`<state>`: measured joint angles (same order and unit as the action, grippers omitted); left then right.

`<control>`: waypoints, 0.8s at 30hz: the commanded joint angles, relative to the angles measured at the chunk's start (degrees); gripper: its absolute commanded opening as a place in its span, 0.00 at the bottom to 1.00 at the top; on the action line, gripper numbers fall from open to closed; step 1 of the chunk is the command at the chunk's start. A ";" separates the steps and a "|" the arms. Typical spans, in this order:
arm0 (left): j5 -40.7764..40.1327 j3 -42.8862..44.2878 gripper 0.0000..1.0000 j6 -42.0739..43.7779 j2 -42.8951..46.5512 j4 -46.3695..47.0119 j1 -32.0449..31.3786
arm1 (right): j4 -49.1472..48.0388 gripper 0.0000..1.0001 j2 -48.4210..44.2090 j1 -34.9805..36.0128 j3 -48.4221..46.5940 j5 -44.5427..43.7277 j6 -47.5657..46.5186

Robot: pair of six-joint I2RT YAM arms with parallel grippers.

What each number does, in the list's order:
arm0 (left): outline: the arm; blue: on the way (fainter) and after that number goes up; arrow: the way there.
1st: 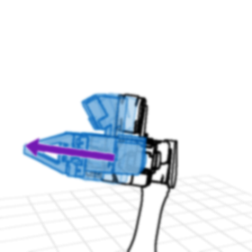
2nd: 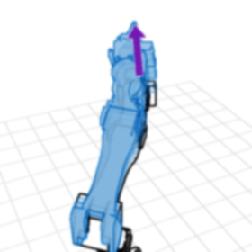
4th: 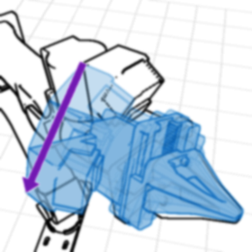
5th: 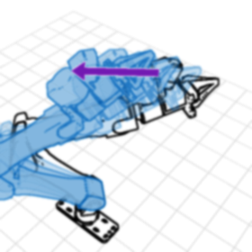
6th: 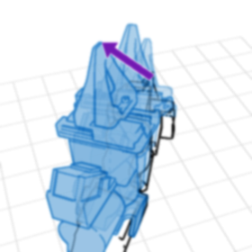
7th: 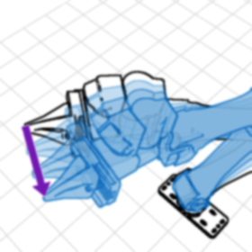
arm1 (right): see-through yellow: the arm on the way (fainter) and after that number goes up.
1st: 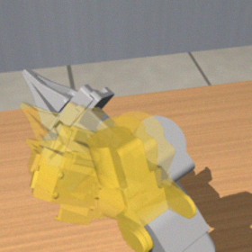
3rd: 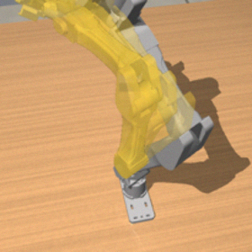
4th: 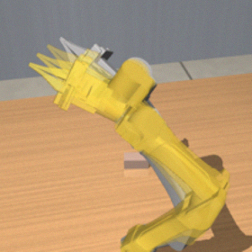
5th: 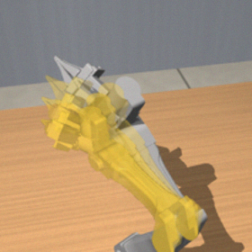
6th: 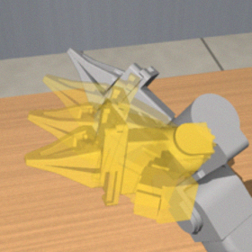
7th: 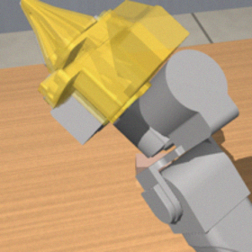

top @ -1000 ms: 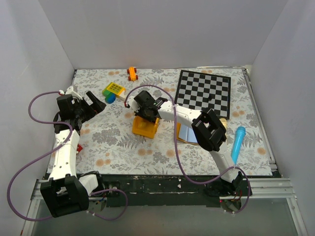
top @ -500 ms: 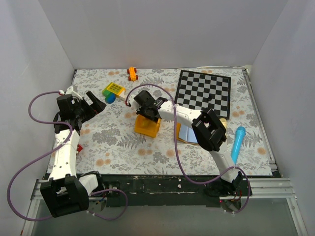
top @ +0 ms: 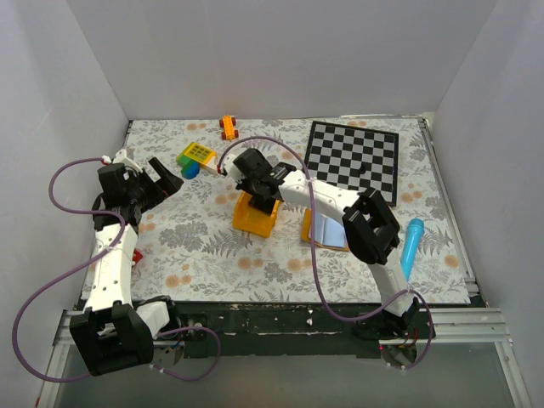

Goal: Put the credit cards into the card holder
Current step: Pick up the credit card from the storage box.

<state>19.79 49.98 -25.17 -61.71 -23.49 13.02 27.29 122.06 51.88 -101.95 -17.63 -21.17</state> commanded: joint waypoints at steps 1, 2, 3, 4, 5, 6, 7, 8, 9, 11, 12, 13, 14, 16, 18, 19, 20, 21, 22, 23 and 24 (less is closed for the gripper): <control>0.69 -0.41 0.98 0.12 1.42 0.81 0.52 | 1.19 0.01 -4.46 -0.11 -3.43 0.40 0.16; 0.69 -0.41 0.98 0.12 1.42 0.81 0.52 | 1.28 0.01 -4.64 -0.11 -3.60 0.31 0.16; 0.69 -0.49 0.98 0.12 1.33 0.81 0.52 | 1.36 0.01 -4.73 -0.11 -3.60 0.40 0.25; 0.69 -0.41 0.98 0.12 1.42 0.81 0.61 | 1.45 0.01 -5.07 -0.11 -3.60 0.40 0.34; 0.69 -0.41 0.98 0.12 1.42 0.81 0.52 | 1.63 0.01 -5.51 -0.11 -3.69 0.40 0.51; 0.69 -0.41 0.98 0.21 1.42 0.81 0.61 | 1.98 0.01 -5.69 -0.20 -3.78 0.75 0.86; 0.77 -0.49 0.98 0.21 1.51 0.81 0.52 | 2.24 0.01 -6.30 -0.37 -3.78 1.36 1.30; 0.77 -0.41 0.98 0.21 1.42 0.81 0.61 | 2.50 0.01 -6.83 -0.55 -3.61 2.41 1.83; 0.95 -0.41 0.98 0.29 1.51 0.90 0.52 | 2.94 0.01 -7.88 -0.81 -3.52 3.29 2.62; 1.30 -0.40 0.98 0.47 1.68 0.90 0.52 | 3.38 0.01 -9.90 -1.69 -2.91 5.57 4.28; 1.56 -0.41 0.98 0.47 1.94 1.07 0.52 | 3.30 0.01 -11.04 -2.21 -2.21 6.98 5.25; 2.00 -0.41 0.98 0.56 2.03 1.42 0.52 | 3.21 0.01 -12.27 -2.83 -1.50 8.38 6.13; 2.96 -0.58 0.98 0.65 2.47 1.86 0.61 | 2.69 0.01 -13.50 -3.44 -0.36 9.79 7.27; 5.24 -0.93 0.98 0.65 3.18 3.53 0.52 | 1.63 0.01 -15.79 -5.02 1.66 13.22 9.38; 7.97 -1.02 0.98 0.56 3.62 5.37 0.43 | 1.19 0.01 -17.55 -7.04 2.89 16.73 12.28; 9.46 -1.02 0.98 0.21 3.62 6.08 0.26 | 0.58 0.01 -18.25 -8.18 3.59 19.53 13.60; 10.69 -0.93 0.98 -0.31 3.44 6.78 -0.27 | -0.04 0.01 -19.13 -9.15 4.56 21.91 15.00; 11.58 -0.50 0.98 -0.84 3.27 7.13 -0.79 | -0.83 0.01 -19.84 -10.21 5.61 23.76 16.41; 11.76 0.03 0.98 -1.46 3.35 7.57 -1.93 | -2.14 0.01 -20.63 -11.09 6.67 25.43 17.90; 11.24 0.21 0.98 -2.07 3.44 8.19 -3.33 | -2.93 0.01 -21.07 -12.05 7.55 27.45 19.13; 10.28 0.64 0.98 -2.60 3.62 8.89 -5.09 | -3.64 0.01 -21.42 -12.93 8.17 29.12 20.54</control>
<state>27.42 49.19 -25.89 -59.46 -18.39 12.05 27.88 102.76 41.78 -96.66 1.61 -7.99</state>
